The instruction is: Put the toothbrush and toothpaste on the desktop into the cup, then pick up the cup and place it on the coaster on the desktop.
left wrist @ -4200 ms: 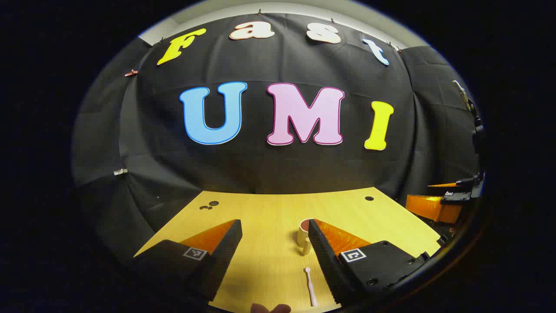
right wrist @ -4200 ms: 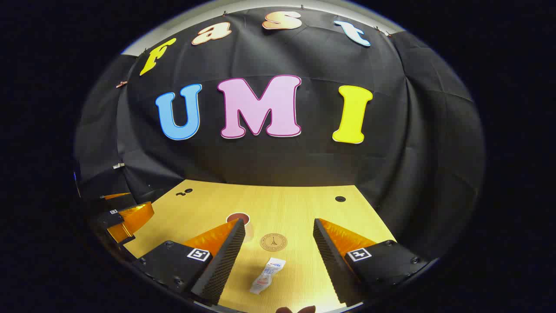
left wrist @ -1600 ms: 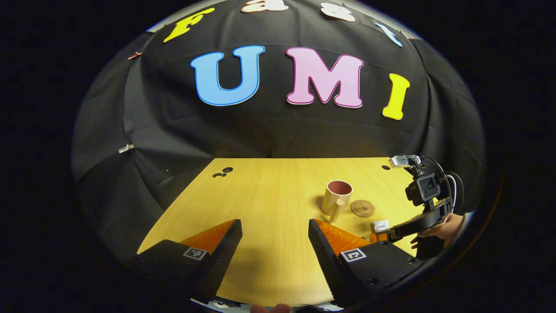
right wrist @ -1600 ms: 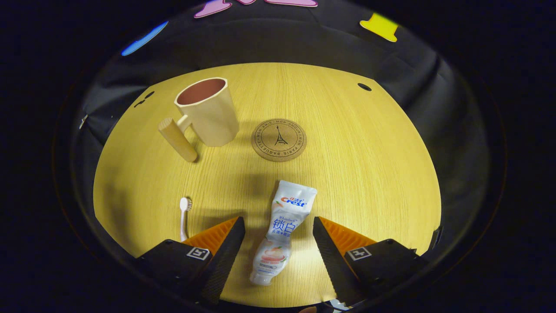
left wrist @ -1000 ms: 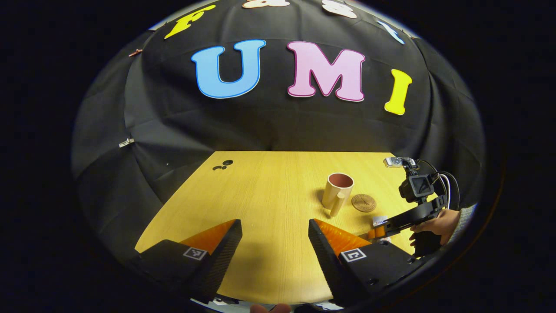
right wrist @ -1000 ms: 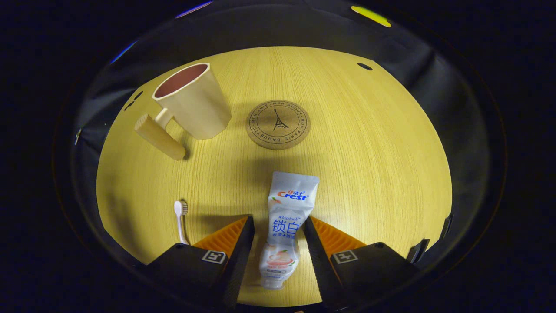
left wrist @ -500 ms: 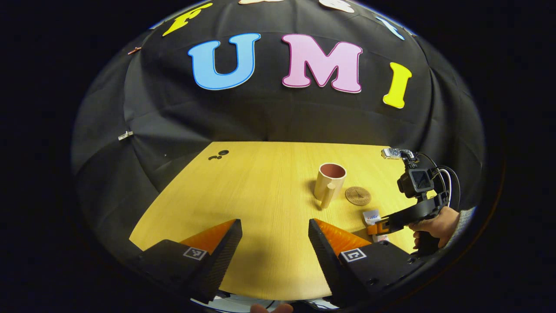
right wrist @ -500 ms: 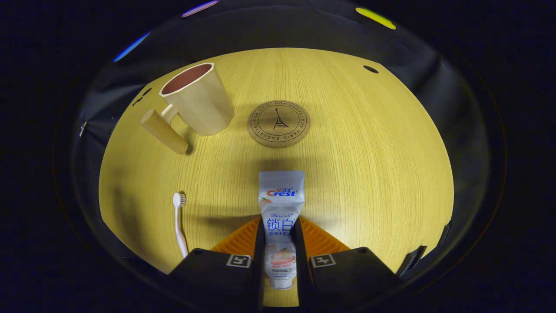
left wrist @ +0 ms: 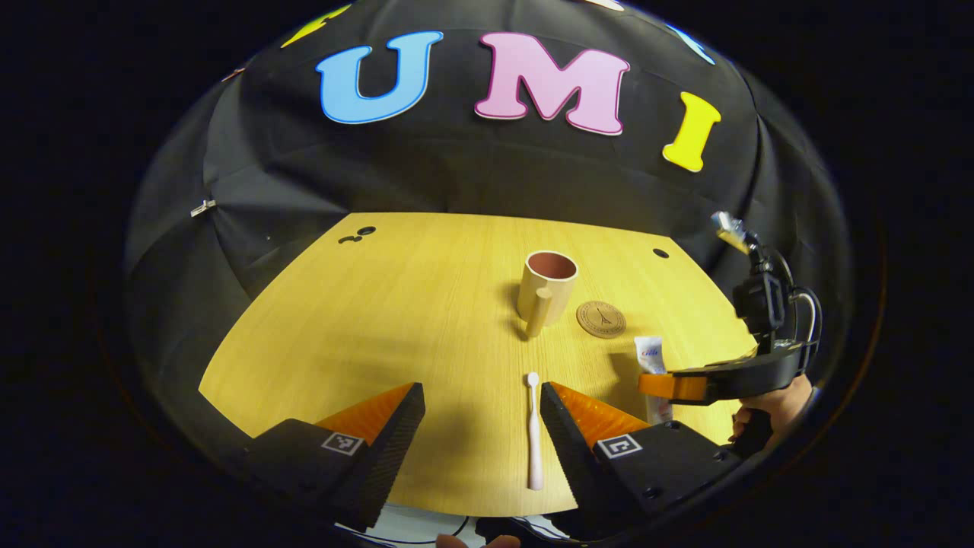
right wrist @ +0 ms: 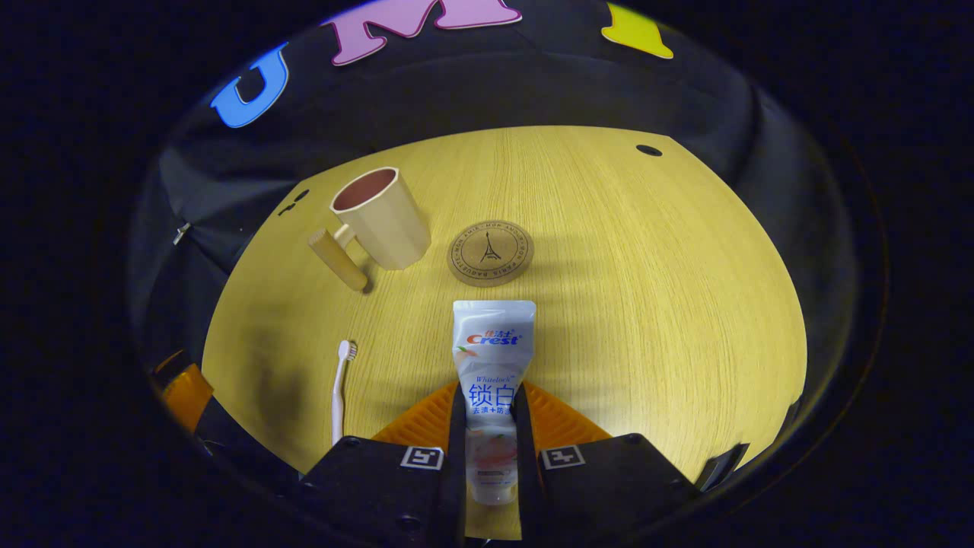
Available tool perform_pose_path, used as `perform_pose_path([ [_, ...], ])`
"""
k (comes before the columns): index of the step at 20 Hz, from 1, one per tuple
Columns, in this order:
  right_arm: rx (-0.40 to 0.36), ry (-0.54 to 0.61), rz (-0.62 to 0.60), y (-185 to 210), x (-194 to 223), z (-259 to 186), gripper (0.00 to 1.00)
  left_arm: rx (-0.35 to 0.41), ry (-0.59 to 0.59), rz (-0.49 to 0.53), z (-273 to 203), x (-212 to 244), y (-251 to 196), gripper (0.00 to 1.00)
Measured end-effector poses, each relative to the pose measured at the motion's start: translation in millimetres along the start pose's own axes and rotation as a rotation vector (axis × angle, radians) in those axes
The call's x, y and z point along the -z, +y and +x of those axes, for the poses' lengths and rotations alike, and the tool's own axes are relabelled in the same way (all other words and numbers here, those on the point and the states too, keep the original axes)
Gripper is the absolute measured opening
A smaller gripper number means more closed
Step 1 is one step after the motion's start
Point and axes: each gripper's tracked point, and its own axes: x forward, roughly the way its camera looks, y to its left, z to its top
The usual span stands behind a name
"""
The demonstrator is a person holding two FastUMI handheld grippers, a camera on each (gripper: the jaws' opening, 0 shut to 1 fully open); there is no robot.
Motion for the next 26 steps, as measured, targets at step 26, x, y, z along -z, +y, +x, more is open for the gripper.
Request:
perform_pose_path([
  [26,-0.163,-0.122,-0.068,-50,-61,-53,0.31,-0.077,0.311,0.094,107,87,-48,0.84],
])
